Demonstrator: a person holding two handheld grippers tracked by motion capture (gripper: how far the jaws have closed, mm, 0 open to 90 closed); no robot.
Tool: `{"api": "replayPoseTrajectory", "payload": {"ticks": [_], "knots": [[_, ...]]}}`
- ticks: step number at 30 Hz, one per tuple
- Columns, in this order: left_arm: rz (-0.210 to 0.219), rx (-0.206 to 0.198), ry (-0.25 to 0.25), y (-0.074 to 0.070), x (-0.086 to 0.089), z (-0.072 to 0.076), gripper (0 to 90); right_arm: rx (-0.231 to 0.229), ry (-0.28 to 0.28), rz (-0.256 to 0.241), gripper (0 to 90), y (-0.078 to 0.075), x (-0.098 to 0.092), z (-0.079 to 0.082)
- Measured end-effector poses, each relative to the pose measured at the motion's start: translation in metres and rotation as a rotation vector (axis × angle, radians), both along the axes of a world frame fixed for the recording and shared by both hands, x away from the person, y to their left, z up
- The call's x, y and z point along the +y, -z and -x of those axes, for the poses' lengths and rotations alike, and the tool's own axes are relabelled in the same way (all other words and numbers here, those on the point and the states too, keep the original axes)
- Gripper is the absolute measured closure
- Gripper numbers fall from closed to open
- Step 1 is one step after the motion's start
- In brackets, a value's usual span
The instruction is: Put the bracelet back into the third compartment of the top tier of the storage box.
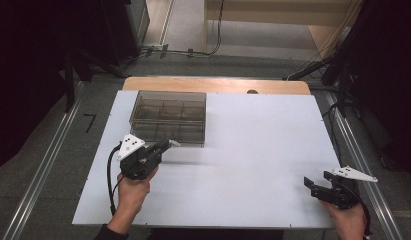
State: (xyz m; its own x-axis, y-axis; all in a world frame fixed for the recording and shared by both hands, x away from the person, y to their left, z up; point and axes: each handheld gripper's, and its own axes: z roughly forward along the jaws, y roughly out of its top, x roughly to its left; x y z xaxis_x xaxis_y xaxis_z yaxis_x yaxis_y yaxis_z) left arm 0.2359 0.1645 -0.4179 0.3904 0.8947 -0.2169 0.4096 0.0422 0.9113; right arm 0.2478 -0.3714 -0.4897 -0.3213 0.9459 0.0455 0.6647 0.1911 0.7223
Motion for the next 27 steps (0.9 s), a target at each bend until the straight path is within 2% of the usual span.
{"api": "replayPoseTrajectory", "payload": {"ticks": [15,27], "knots": [[0.011,-0.025,-0.005,-0.008,-0.006,-0.015,85.1,0.0,0.003,-0.001,19.8,0.0,-0.001,0.0],[-0.001,0.007,0.005,0.003,-0.017,-0.032,85.1,0.006,0.005,-0.006,19.8,0.0,-0.001,0.0]]}}
